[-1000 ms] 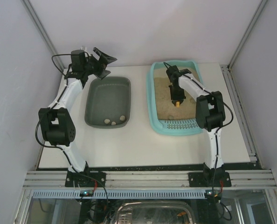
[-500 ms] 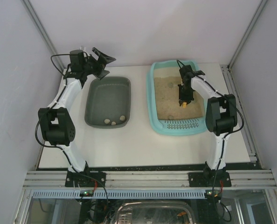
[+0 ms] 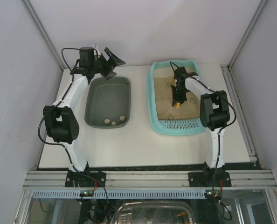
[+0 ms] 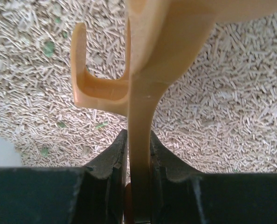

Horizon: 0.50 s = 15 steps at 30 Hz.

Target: Clean the litter box

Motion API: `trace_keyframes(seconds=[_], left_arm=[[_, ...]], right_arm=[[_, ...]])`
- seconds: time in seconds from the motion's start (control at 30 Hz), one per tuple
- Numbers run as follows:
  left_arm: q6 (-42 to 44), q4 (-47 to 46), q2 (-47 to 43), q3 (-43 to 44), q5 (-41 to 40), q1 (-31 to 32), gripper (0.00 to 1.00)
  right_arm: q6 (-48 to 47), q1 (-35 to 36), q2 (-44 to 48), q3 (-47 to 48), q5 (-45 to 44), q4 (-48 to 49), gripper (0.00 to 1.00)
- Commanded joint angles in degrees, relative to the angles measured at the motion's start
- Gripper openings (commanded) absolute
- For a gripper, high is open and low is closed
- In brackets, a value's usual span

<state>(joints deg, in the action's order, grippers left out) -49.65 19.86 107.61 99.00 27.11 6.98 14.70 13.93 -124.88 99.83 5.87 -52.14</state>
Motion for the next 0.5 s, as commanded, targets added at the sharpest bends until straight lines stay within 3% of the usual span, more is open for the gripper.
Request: trace_keyframes(seconds=[0.0, 0.47], left_arm=[[2.5, 1.5, 0.8, 3.9, 0.6, 0.6, 1.00], [3.8, 5.2, 3.3, 7.3, 1.8, 0.9, 1.00]], right_arm=[[-1.3, 0.7, -2.4, 3.2, 3.0, -0.4, 0.00], [-2.3, 4.3, -9.0, 13.0, 7.3, -6.4, 0.00]])
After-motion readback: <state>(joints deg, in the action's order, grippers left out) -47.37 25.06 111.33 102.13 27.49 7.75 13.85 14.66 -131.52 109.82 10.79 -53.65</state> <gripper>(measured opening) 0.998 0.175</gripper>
